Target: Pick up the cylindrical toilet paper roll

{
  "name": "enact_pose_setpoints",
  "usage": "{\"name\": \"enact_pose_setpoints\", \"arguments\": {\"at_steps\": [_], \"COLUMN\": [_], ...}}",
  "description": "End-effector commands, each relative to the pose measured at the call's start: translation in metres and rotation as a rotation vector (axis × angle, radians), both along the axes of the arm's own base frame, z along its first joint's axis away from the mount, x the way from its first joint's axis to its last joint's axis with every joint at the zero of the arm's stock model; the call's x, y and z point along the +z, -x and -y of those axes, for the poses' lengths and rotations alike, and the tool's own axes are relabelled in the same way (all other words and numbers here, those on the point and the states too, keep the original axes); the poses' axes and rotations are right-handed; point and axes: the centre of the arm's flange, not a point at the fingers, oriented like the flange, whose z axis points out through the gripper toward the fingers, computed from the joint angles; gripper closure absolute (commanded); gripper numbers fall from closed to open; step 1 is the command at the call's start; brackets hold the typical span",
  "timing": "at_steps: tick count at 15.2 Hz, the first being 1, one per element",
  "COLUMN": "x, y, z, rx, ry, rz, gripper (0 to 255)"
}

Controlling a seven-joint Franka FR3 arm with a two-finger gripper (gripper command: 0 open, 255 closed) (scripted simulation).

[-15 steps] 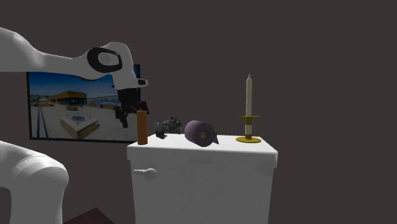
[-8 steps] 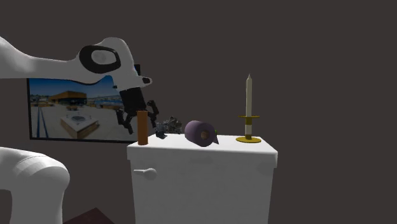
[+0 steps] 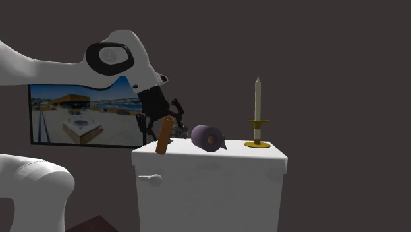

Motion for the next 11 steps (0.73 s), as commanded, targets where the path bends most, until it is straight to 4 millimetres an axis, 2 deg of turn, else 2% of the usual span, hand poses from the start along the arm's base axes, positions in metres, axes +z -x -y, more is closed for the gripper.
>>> {"name": "enact_pose_setpoints", "arguments": {"at_steps": [1,6,11], "x": [0.004,0.018,0.038], "y": [-0.004,-0.021,-0.049], "z": [0.025,0.08,0.128], "rx": [0.094,0.313,0.531], "ry": [0.046,0.147,0.249], "rz": [0.008,0.033,0.059], "gripper": [0,0,0]}}
